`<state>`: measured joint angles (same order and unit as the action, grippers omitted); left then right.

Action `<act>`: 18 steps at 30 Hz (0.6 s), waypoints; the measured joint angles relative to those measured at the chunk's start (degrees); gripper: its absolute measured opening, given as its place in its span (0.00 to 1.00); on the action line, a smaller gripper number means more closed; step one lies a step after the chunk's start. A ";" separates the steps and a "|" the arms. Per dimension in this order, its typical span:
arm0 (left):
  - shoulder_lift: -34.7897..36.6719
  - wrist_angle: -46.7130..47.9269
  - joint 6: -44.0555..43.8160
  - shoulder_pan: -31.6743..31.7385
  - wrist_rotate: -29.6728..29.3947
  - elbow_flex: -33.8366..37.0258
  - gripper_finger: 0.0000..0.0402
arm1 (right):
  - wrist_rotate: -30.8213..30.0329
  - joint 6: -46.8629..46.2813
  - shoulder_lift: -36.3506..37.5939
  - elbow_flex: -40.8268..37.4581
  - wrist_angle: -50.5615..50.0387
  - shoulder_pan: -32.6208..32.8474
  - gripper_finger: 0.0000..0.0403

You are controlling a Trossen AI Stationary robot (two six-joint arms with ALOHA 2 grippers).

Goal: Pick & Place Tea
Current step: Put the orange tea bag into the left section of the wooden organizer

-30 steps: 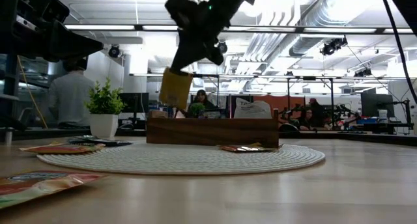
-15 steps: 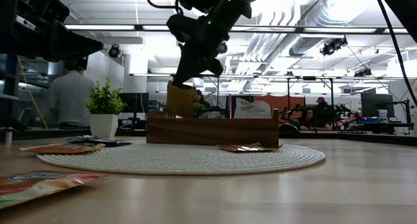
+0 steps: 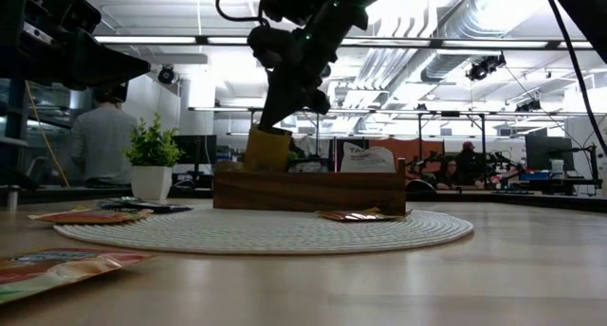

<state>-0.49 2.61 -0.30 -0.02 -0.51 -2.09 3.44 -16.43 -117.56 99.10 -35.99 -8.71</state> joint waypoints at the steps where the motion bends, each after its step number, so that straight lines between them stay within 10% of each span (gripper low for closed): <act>1: 0.00 0.00 0.00 -0.02 0.00 0.02 0.00 | 0.00 0.00 -0.18 0.03 0.10 -0.17 0.00; 18: 0.00 0.00 -0.02 -0.02 0.00 0.00 0.00 | -2.38 -1.59 -2.55 0.01 0.66 -1.54 0.00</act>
<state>-0.49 2.61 -0.32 -0.03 -0.51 -2.09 1.06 -18.02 -120.11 99.11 -35.33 -10.26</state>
